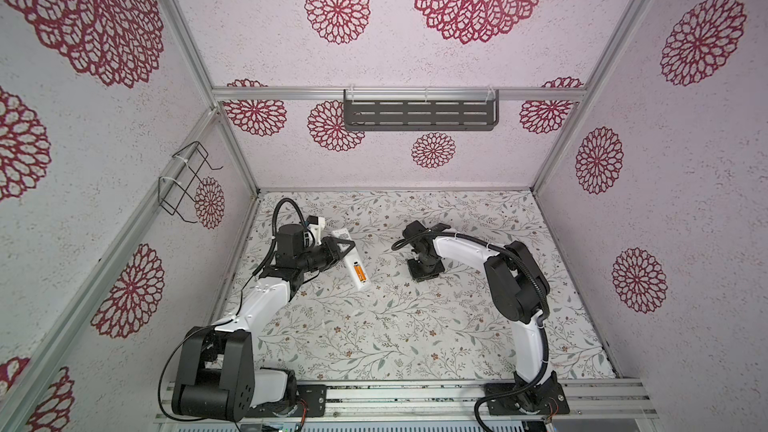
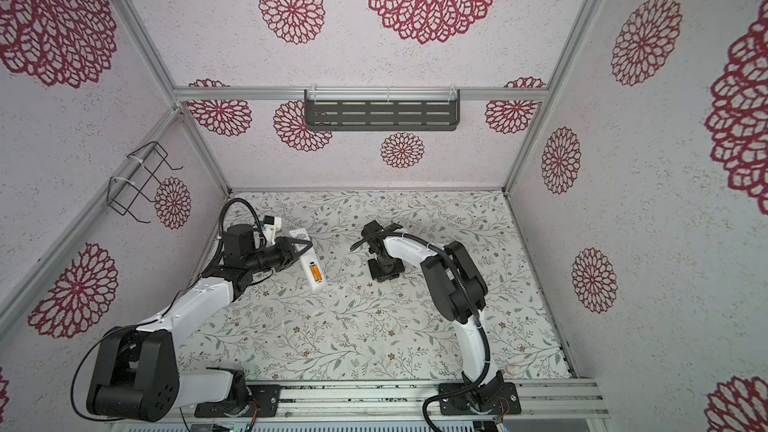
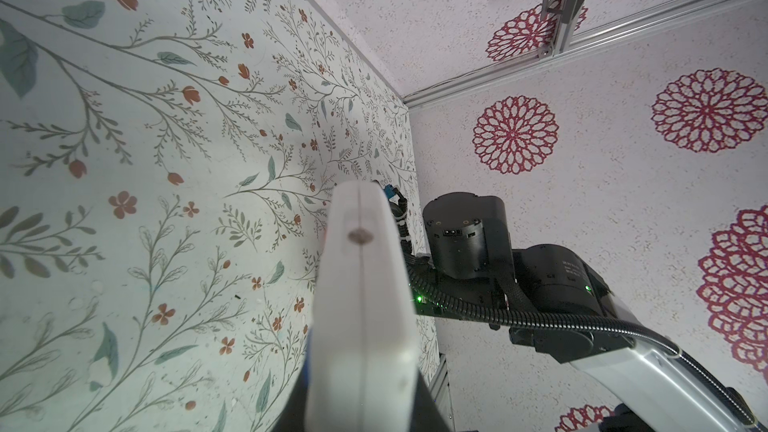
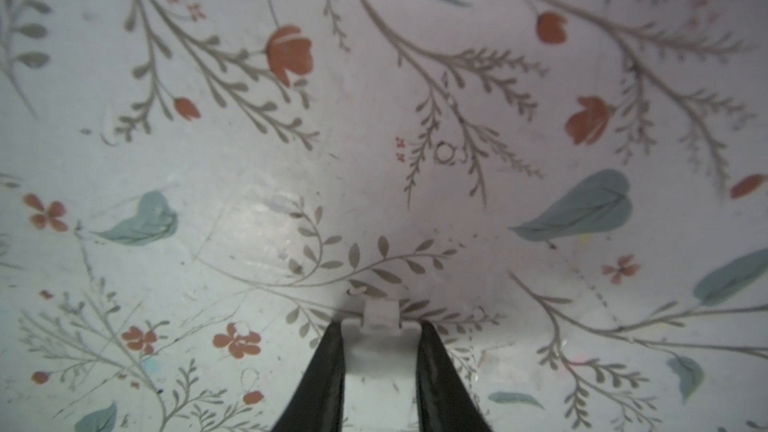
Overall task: Load the batteries into the remote control
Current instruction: 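Lower the right gripper onto the white battery cover and close on it, then lift the battery cover with the right gripper toward the held remote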
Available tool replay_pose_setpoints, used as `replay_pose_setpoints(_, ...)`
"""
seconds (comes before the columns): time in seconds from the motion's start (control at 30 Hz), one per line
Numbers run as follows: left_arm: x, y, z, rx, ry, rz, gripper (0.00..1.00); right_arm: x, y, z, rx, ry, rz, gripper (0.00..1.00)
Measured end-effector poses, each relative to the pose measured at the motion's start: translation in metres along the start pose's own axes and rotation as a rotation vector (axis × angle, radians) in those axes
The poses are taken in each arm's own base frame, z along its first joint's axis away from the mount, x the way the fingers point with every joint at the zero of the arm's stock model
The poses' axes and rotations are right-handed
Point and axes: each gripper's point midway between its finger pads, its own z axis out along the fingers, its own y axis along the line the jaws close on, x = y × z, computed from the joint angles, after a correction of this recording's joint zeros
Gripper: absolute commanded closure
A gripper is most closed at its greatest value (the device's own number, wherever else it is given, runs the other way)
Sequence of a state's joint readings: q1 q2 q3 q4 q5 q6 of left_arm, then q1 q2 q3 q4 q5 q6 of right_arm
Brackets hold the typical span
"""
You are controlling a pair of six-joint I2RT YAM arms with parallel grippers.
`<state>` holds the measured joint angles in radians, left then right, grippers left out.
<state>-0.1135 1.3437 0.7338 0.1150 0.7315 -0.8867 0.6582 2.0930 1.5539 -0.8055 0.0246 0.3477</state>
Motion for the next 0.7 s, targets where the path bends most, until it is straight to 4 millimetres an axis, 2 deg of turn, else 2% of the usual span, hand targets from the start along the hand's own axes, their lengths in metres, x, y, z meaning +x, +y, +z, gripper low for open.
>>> replay_pose_setpoints(0.3, -0.002, -0.001, 0.001, 0.006, -0.005, 0.000, 1.00, 0.003, 0.004, -0.004, -0.027, -0.036, -0.020, 0.79)
replay_pose_setpoints(0.4, -0.002, -0.001, 0.002, 0.009, -0.005, -0.001, 1.00, 0.004, 0.010, -0.016, -0.061, -0.077, -0.028, 0.81)
replay_pose_setpoints(0.5, -0.001, 0.000, 0.002, 0.007, -0.003, -0.007, 1.00, -0.005, 0.017, -0.043, -0.097, -0.162, -0.038, 0.82)
replay_pose_setpoints(0.7, -0.001, 0.002, 0.005, 0.004, 0.001, -0.020, 1.00, -0.026, 0.034, -0.119, -0.190, -0.386, -0.056, 0.83)
